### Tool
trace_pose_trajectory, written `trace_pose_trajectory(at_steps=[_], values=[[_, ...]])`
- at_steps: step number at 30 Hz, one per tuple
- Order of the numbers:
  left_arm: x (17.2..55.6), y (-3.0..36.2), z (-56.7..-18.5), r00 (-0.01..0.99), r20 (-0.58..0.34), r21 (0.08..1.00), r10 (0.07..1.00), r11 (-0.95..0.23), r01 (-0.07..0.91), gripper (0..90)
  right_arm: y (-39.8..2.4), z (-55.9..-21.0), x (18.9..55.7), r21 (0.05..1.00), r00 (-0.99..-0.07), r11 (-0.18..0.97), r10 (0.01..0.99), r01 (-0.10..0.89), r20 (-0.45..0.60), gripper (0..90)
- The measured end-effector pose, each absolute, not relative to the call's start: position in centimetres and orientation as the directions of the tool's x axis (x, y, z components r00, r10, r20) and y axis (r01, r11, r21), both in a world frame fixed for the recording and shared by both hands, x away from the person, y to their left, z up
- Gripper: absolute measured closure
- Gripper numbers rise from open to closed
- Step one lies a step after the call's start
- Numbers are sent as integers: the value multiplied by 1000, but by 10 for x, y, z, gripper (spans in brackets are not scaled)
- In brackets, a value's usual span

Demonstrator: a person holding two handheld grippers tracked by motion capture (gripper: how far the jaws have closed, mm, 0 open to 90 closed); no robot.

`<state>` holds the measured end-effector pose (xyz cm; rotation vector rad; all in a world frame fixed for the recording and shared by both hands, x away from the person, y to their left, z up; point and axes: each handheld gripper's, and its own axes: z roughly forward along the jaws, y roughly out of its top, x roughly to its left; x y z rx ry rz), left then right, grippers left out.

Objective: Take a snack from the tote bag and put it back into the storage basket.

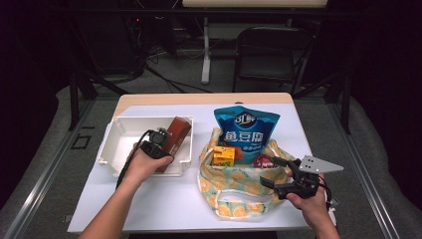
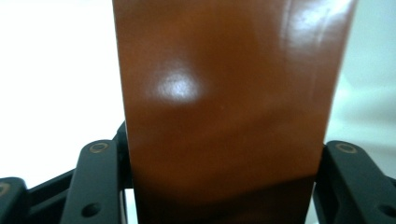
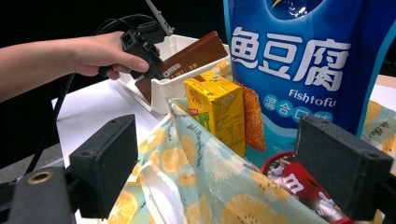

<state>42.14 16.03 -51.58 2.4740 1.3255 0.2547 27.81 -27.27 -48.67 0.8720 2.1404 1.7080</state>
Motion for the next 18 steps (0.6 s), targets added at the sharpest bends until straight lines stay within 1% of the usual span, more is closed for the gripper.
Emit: trace_pose_trajectory(at_steps=[1,2,3,4,7,9,11,13,14,15,16,18], values=[[420,160,-515,551,13,386,835,-512,767,364,-273,-487,278,950,-784,125,601,287,158,130],[419,160,-512,549,15,402,836,-508,762,307,-273,-487,278,949,-785,125,599,288,159,131],[419,161,-509,542,21,421,840,-499,758,224,-272,-487,278,948,-784,126,599,291,161,131],[417,162,-504,537,12,446,843,-485,752,165,-272,-487,278,948,-784,128,599,291,160,130],[410,167,-493,522,-35,523,852,-429,736,171,-271,-487,278,949,-786,125,597,290,162,128],[401,171,-486,519,-56,568,853,-400,719,259,-272,-488,278,948,-788,127,594,291,162,126],[390,175,-482,529,-66,620,846,-381,686,410,-272,-488,278,947,-789,130,592,295,165,125],[380,179,-480,541,-75,648,838,-371,665,640,-272,-489,278,945,-785,134,598,297,162,124],[375,180,-481,549,-79,653,832,-373,659,727,-271,-489,278,946,-785,130,596,298,166,124],[370,180,-482,562,-83,658,823,-378,652,841,-271,-489,279,946,-787,129,594,298,167,124],[366,181,-483,567,-91,660,818,-377,650,900,-270,-489,279,946,-788,131,593,297,166,124],[358,180,-486,579,-124,655,806,-372,658,900,-270,-489,279,945,-790,137,590,298,164,124]])
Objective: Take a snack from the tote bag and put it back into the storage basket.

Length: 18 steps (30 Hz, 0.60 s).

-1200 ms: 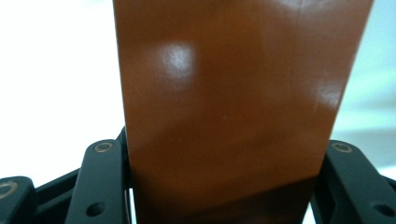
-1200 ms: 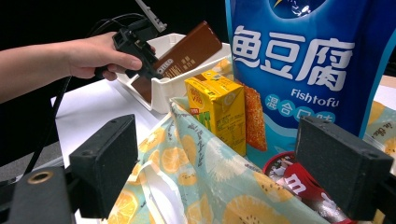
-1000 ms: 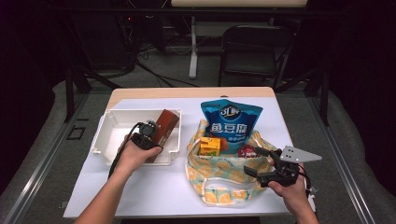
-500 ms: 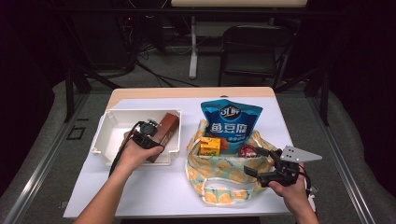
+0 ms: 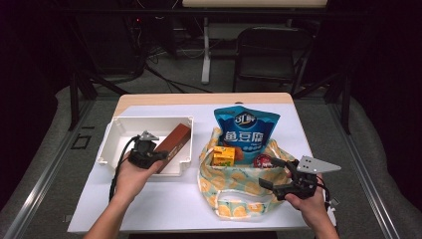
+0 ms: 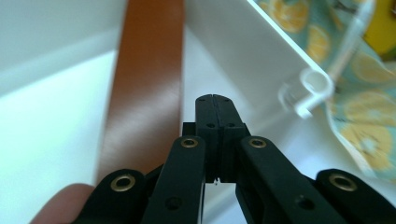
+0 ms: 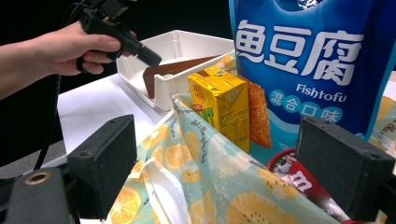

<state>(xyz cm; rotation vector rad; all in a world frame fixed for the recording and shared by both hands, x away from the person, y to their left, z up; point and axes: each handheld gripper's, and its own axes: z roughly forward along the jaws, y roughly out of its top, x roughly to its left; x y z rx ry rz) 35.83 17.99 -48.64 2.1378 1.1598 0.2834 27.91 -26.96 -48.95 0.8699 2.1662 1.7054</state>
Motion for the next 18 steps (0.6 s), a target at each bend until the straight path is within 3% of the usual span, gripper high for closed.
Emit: trace_pose_trajectory(at_steps=[6,18], values=[[347,176,-502,572,-77,626,817,-407,665,900,-267,-490,279,944,-790,135,590,300,166,125],[372,208,-514,435,-84,629,897,-290,721,900,-269,-492,280,941,-787,138,593,308,170,128]])
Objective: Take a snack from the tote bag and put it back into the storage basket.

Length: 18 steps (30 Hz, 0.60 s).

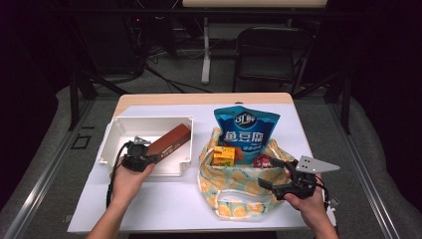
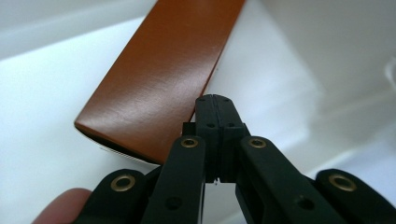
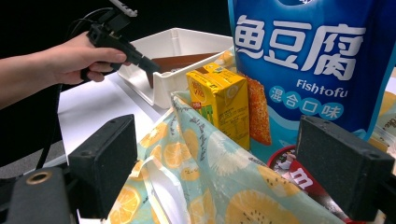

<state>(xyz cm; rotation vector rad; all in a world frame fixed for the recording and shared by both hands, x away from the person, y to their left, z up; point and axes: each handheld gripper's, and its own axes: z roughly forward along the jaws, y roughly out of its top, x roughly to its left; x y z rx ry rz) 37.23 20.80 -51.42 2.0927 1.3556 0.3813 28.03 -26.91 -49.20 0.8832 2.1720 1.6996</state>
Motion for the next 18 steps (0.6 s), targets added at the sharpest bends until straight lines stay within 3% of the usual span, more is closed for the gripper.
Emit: trace_pose_trajectory(at_steps=[9,18], values=[[397,216,-517,322,-66,657,944,-202,726,900,-270,-494,281,941,-781,131,599,312,176,130],[413,219,-528,242,-127,676,962,-95,731,900,-271,-495,282,940,-776,131,605,315,176,135]])
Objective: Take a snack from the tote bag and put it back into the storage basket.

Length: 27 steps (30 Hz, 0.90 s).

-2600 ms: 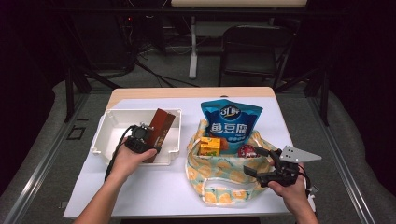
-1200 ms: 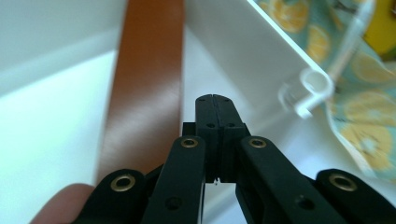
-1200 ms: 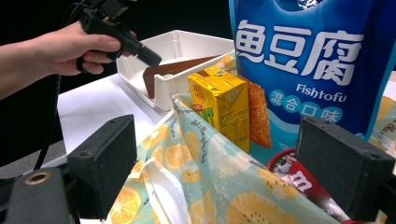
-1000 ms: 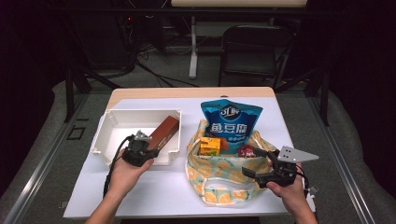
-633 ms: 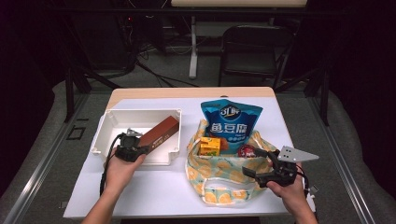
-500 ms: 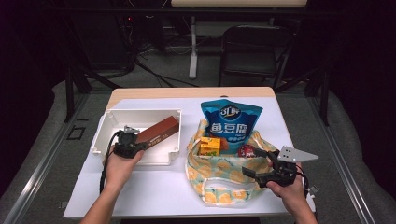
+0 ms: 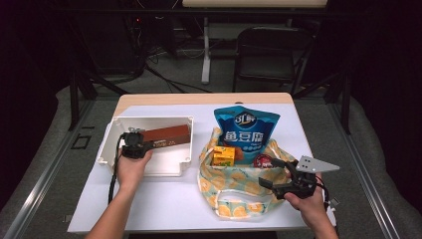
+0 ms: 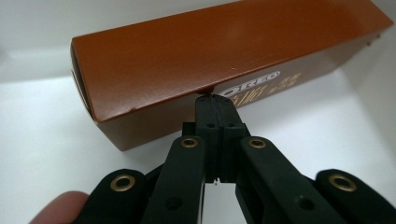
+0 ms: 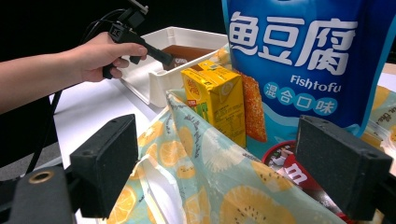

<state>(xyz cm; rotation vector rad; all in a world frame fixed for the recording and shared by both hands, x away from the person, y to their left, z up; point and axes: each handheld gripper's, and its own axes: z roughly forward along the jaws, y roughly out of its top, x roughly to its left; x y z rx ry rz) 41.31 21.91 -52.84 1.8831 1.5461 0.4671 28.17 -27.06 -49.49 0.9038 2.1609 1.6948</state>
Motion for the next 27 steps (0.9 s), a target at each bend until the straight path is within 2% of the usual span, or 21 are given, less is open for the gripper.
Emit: trace_pose_trajectory(at_steps=[7,12,24,27], values=[[420,222,-530,185,-171,705,968,-11,709,900,-271,-495,282,940,-768,127,615,318,177,139],[425,217,-529,210,-139,702,968,-54,710,900,-271,-496,282,939,-768,126,615,319,179,140],[429,212,-532,227,-180,705,957,-35,709,899,-272,-496,283,937,-743,115,644,329,182,147],[423,210,-528,253,-179,715,951,-51,697,873,-273,-495,284,936,-729,120,662,331,173,153]])
